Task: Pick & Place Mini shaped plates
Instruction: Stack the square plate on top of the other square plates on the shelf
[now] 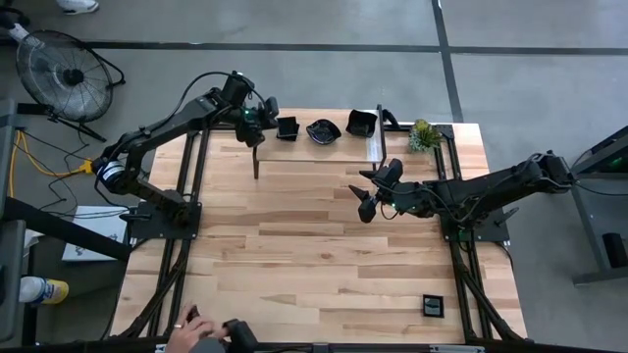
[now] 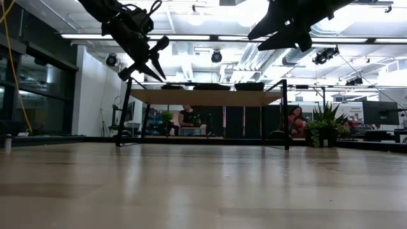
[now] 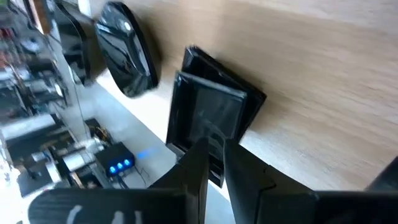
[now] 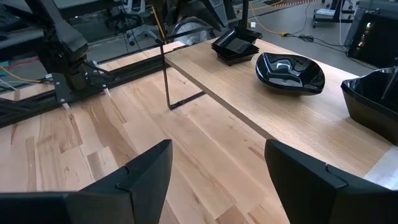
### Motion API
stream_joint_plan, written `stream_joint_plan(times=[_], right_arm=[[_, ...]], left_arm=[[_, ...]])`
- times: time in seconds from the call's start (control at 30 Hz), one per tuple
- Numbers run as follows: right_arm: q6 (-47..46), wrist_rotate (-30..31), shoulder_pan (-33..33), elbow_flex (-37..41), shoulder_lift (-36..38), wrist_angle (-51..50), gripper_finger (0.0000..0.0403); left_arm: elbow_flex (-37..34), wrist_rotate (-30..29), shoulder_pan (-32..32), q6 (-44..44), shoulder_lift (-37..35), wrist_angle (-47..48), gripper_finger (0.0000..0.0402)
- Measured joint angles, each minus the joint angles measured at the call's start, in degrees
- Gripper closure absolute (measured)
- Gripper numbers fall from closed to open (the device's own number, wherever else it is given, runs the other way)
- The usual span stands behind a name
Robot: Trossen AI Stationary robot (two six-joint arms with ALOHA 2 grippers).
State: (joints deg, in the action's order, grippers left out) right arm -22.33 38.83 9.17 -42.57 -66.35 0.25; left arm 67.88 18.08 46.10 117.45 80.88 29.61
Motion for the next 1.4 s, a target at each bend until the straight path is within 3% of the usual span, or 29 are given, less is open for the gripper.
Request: stream_joint_plan(times=[0.27,0.43,0.63,0.73,0.93,1.1,1.23,1.4], right_arm=[[2.6,0.3,-0.4,0.0,0.0,1.7,0.0152],[6.9,-1.0,-2.6,0.0,0.0,7.3,0.0152],[11.0,-8.8,-7.7,0.0,0.0,14.0,0.0152],[12.6,-13.5,-10.8,0.0,-0.8,19.1,0.0152],[14.9,-22.9,-16.8,-1.8,-6.4,28.8,0.0152],[14.9,-29.0,-20.5,-7.5,-13.9,28.7,0.0152],[15.5,-34.5,-22.4,-13.6,-19.5,27.3,0.0152],[19.4,-38.3,-23.8,-23.6,-24.6,18.0,0.0158]], left_arm=[[-0.1,-9.9,-4.3,-7.4,-3.1,0.3,0.0355],[-0.1,-11.0,-8.0,-20.4,-6.0,1.4,0.0355],[0.0,-11.1,-11.0,-37.8,-9.5,5.9,0.0355],[0.0,-9.5,-11.8,-44.7,-11.6,9.5,0.0355],[-0.7,0.5,-11.8,-52.3,-15.1,13.6,0.0355],[-4.9,5.5,-11.8,-55.7,-19.3,10.1,0.0355],[-9.3,4.7,-13.2,-58.9,-22.6,6.3,0.0355],[-15.1,3.9,-17.0,-63.0,-27.5,-1.1,0.0355]])
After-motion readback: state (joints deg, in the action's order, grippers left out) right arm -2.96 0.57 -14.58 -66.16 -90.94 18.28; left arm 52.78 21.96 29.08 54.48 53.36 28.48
